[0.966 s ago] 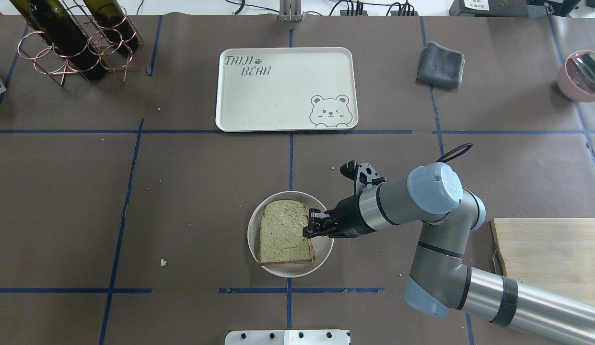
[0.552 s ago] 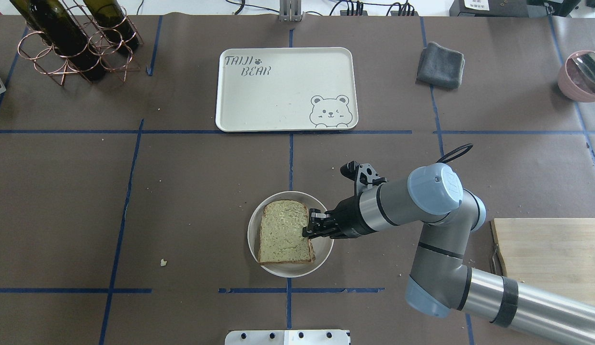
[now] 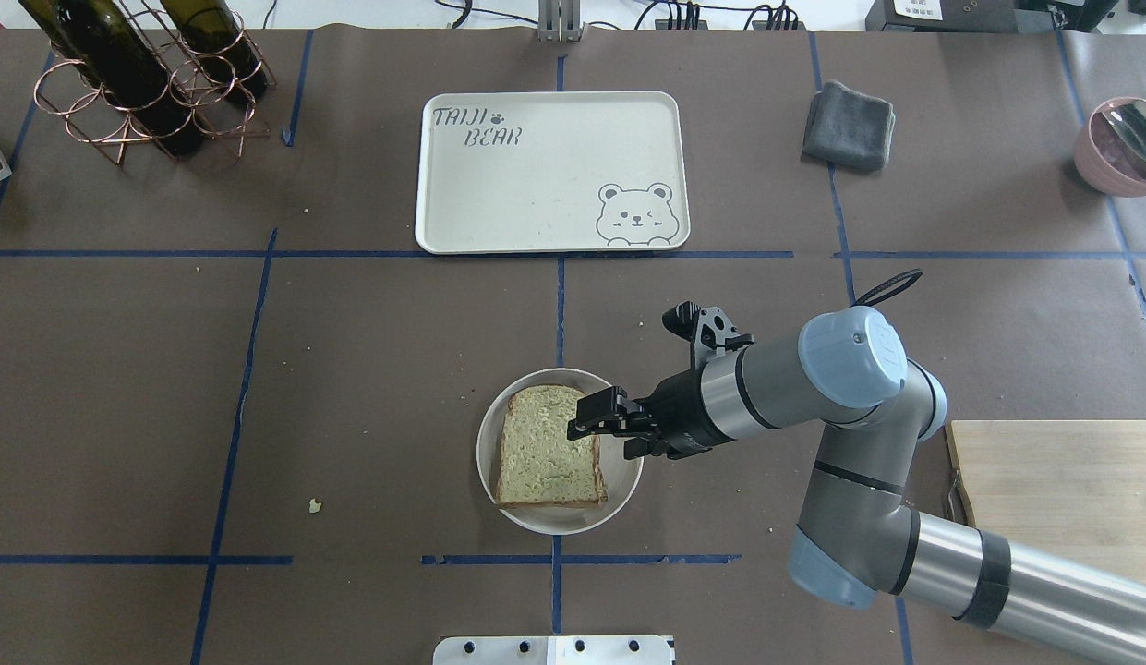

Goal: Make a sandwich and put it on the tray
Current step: 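Open the right gripper to release the slice and lift away, then withdraw the right arm from the plate while the left arm reaches toward the plate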

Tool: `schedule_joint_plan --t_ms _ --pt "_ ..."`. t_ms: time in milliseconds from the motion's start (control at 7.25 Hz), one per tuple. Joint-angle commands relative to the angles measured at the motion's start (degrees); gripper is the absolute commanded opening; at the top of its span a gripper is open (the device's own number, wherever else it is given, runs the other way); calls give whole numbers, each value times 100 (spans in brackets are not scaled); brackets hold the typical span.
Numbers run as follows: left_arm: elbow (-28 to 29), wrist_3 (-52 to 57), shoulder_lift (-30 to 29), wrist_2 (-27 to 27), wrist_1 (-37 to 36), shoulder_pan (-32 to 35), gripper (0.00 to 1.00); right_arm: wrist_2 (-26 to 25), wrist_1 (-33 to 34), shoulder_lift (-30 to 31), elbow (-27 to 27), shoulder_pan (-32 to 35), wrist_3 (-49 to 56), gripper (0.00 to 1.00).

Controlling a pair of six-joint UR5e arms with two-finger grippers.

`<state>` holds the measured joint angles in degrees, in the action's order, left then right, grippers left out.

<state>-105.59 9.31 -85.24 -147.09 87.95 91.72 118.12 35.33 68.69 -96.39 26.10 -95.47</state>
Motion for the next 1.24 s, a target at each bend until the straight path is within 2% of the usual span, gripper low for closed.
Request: schedule_joint_plan --t_ms 0,138,276,414,552,690,828,966,1103 --pt "-58 -165 25 -625 397 -460 100 18 9 1096 -869 376 -16 100" --pt "-407 -1306 8 -672 895 -906 100 53 0 1642 -1099 657 -16 100" --pt "-619 -2814 -1 -646 1874 -1607 100 123 -9 2065 -1232 947 2 100" --pt "-717 -3647 -10 -158 2719 -2231 100 263 -26 2278 -1251 1184 54 100" --pt "-735 -4735 -36 55 3424 -2812 100 386 -44 2385 -1251 1343 63 100" --pt "-744 -6381 -271 640 4223 -3583 100 465 -53 2429 -1251 1449 63 100" --pt "-692 -7668 -787 1629 4344 -4644 99 466 -61 2447 -1260 1468 63 100" --pt "-526 -8543 -1305 2257 4319 -5394 89 466 -61 2482 -1260 1477 72 100" --pt "-307 -9421 -1702 2907 4232 -5933 64 457 -61 2491 -1242 1477 81 100"
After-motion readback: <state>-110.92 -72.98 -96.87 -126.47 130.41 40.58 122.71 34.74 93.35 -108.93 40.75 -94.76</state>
